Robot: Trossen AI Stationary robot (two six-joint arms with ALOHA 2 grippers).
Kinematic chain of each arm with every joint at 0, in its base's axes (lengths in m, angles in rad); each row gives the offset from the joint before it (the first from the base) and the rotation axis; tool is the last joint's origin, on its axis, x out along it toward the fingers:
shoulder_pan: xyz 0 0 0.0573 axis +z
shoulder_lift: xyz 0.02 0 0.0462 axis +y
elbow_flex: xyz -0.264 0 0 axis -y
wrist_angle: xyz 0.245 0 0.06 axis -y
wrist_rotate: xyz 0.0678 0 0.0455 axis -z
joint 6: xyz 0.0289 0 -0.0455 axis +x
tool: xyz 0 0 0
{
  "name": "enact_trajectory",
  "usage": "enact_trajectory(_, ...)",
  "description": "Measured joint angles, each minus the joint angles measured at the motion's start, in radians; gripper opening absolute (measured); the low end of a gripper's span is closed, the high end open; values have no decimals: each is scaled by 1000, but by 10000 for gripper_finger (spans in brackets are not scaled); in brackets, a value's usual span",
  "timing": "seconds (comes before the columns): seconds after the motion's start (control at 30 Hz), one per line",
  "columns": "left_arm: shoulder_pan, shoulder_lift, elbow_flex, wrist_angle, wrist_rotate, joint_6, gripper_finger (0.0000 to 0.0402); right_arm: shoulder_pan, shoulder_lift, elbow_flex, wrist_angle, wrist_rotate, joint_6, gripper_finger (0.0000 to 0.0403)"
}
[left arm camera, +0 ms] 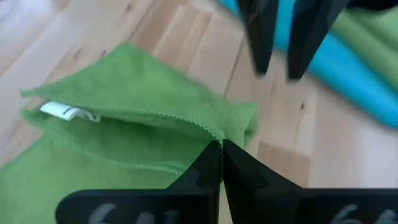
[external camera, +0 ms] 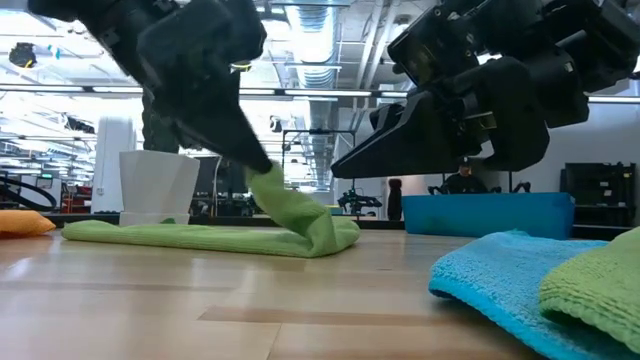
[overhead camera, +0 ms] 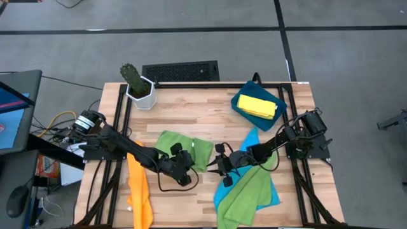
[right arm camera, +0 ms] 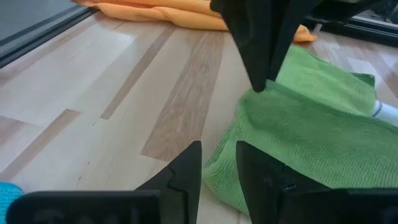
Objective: Fold microfiber towels
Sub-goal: Fold the left green microfiber cloth
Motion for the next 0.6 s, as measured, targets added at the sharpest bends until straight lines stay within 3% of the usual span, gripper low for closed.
enact_trajectory(0.23,-13,20,-2,-76,-56,-53,1,9,7,0,8,0,7,124)
enact_trajectory(0.6,-21,50,-1,-76,-4,-79,0,14,156,49,103,1,24,124)
